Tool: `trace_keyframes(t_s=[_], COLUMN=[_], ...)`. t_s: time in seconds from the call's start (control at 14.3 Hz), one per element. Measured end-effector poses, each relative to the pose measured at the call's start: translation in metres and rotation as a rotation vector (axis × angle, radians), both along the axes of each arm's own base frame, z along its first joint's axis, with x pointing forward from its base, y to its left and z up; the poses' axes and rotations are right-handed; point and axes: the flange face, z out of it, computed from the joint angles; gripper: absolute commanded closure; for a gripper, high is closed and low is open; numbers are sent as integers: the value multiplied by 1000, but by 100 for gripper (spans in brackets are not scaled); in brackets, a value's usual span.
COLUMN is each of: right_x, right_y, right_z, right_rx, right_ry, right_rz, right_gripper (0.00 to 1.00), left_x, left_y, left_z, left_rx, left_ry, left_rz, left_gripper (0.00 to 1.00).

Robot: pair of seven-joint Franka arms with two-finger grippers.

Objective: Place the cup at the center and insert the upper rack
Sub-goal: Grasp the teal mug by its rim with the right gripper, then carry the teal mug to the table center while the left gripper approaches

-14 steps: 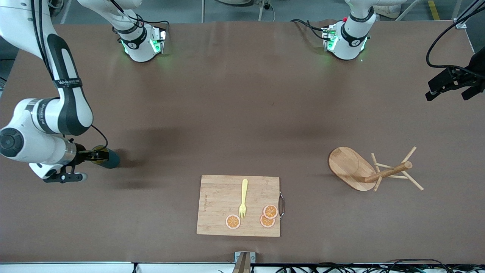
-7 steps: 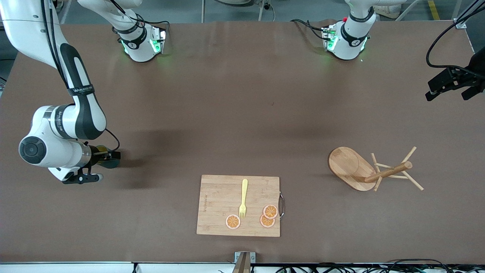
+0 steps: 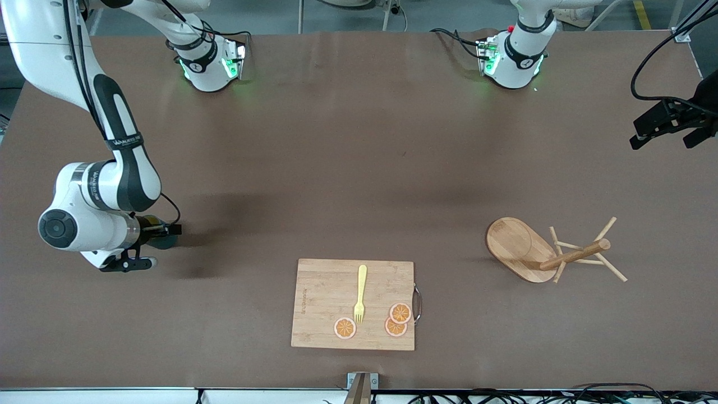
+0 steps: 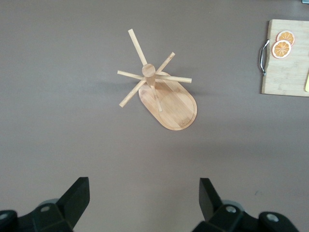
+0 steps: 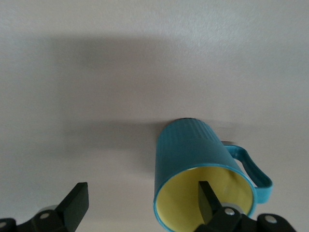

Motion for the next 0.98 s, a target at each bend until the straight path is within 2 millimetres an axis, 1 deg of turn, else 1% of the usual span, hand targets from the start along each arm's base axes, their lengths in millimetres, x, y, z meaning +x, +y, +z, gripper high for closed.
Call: trace_keyframes(t_s=[0.14,0.21,0.28,0.42,0.56,0.63,0.98], right_x=[-2,-3,-3,-2,-1,-1,2], right_y=[0,0,1,6,11,11,13], right_z=[-15,-20,-23,-22,-21,-20,-17], right_rx=[0,0,0,2,2,2,5], right_ry=[23,30,34,32,29,27,19], right_rz=[0,0,2,9,17,18,28], right_gripper=[48,62,75,94,99,100,100], left_x=[0,0,0,0,0,0,0], left_y=[0,0,0,0,0,0,0], left_z=[0,0,0,0,0,0,0], left_rx=[0,0,0,0,0,0,0], left_ry=[0,0,0,0,0,0,0], left_rz=[0,0,0,0,0,0,0], left_gripper=[0,0,0,0,0,0,0])
